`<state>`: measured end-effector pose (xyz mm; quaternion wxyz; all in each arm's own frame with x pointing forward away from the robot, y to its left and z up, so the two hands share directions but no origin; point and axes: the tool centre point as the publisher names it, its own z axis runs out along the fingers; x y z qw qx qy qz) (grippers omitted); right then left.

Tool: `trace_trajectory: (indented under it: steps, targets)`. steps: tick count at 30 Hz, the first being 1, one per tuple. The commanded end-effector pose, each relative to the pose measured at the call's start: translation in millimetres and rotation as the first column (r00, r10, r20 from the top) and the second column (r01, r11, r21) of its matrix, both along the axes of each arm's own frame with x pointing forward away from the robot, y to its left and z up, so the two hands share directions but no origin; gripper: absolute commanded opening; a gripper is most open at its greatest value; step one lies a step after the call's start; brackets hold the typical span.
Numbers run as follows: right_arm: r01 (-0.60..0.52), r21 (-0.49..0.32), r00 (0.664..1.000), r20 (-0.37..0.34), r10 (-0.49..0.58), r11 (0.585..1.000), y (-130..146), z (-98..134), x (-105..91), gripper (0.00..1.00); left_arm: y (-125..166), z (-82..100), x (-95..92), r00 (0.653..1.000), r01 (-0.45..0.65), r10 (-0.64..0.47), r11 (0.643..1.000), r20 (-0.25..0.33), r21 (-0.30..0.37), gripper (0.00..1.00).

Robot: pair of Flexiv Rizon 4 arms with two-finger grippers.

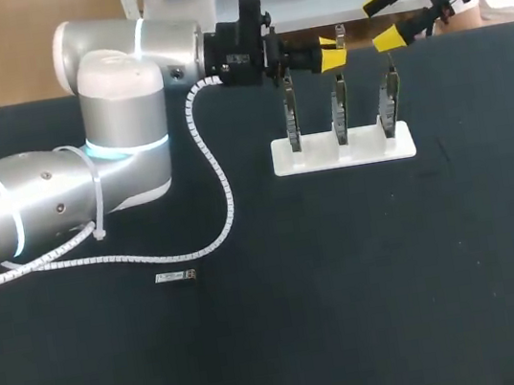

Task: Pick up the optical module with the left hand, and insert it into the network port with the right hand.

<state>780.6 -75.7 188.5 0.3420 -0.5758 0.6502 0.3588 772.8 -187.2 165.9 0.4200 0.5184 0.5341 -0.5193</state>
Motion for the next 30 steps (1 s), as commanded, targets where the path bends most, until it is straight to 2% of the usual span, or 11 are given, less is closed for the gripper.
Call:
trace_trajectory:
  steps: [1, 9, 15, 30]
  targets:
    - [0.004, -0.002, 1.000, 0.013, -0.004, 1.000, 8.9, 0.7, -6.3, 1.00, -0.3, -0.1, 1.7, 1.000, 0.003, -0.003, 1.000, 0.000, 0.002, 0.00]
    - [-0.002, -0.052, 0.998, 0.067, 0.005, 0.999, 29.9, -3.4, -8.9, 1.00, -0.3, -0.1, 1.7, 1.000, 0.003, -0.003, 1.000, 0.000, 0.002, 0.00]
    - [0.007, -0.044, 0.997, 0.077, -0.004, 0.999, 37.4, -1.3, -8.2, 1.00, -0.3, -0.1, 1.7, 1.000, 0.003, -0.003, 1.000, 0.000, 0.002, 0.00]
    - [0.015, -0.016, 0.999, 0.039, -0.015, 1.000, 41.2, 5.3, -4.2, 1.00, -0.3, -0.1, 1.7, 1.000, 0.003, -0.003, 1.000, 0.000, 0.002, 0.00]
